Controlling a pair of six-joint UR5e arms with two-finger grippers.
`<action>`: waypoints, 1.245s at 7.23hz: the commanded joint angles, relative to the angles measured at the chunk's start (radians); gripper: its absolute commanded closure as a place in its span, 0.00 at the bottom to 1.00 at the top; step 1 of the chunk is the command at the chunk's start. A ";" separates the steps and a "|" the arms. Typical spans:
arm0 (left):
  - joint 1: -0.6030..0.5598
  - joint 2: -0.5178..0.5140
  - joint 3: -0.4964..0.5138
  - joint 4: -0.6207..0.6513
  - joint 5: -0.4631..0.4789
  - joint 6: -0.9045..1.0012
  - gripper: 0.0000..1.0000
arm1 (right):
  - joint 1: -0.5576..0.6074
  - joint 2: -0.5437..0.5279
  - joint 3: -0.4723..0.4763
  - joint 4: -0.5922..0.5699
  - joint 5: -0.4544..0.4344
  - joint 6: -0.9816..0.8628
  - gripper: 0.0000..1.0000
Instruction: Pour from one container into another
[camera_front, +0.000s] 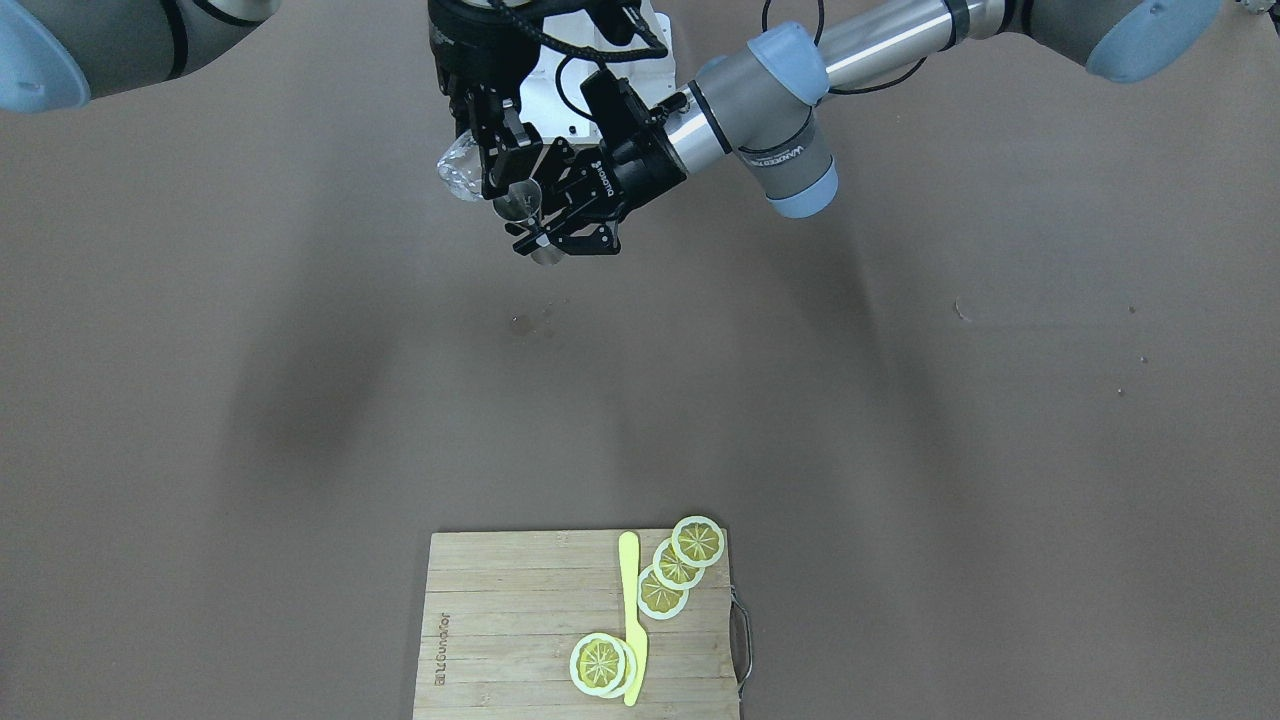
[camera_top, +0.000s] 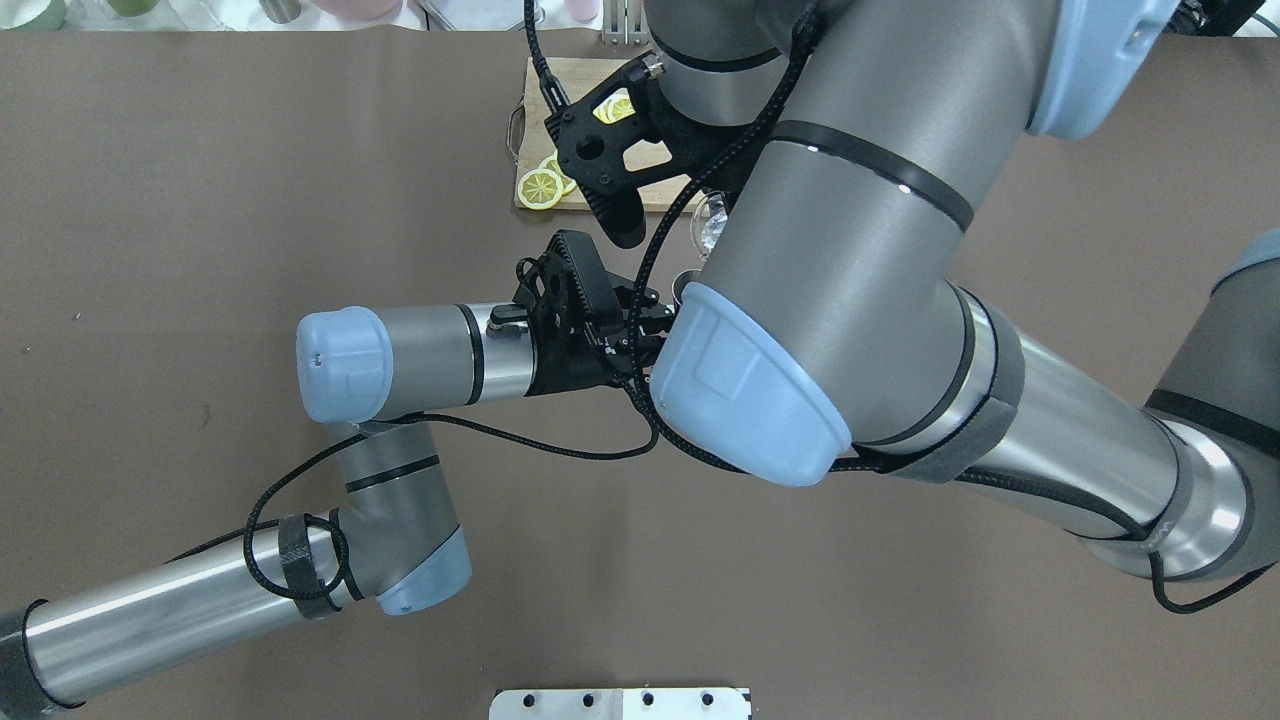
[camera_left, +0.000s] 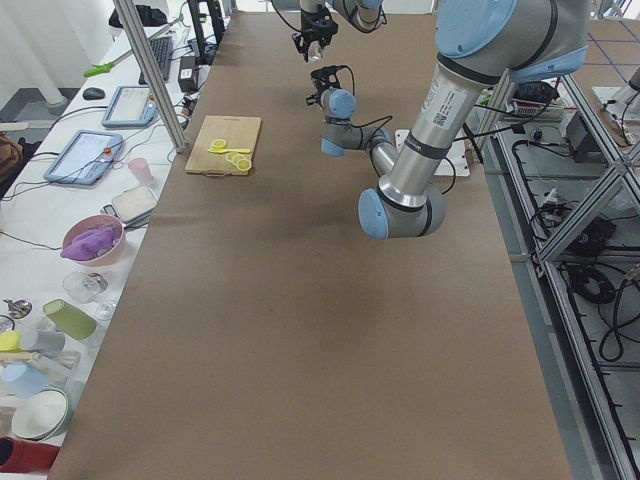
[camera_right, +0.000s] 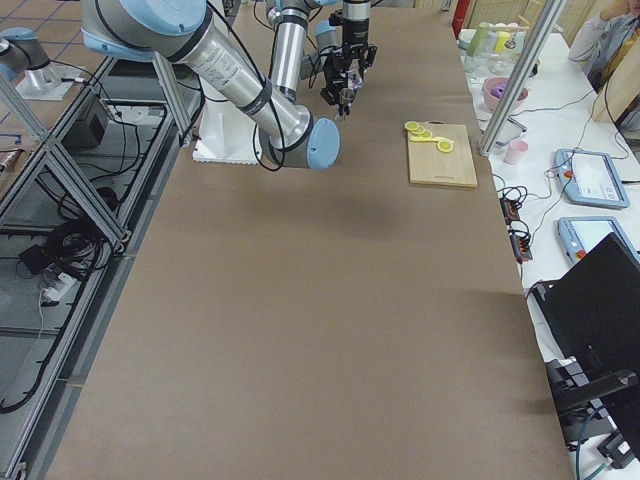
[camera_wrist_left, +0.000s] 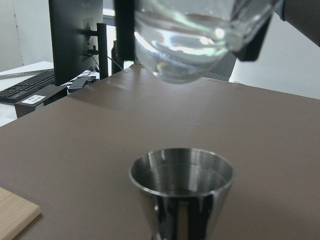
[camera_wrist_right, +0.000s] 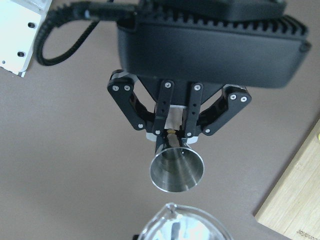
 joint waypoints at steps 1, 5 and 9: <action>-0.001 0.005 -0.001 0.000 0.000 0.001 1.00 | 0.047 -0.037 0.042 0.022 0.053 0.000 1.00; -0.009 0.007 -0.003 0.015 0.003 -0.015 1.00 | 0.143 -0.176 0.126 0.141 0.176 0.002 1.00; -0.070 0.030 0.000 0.069 0.003 -0.109 1.00 | 0.313 -0.348 0.156 0.321 0.387 0.012 1.00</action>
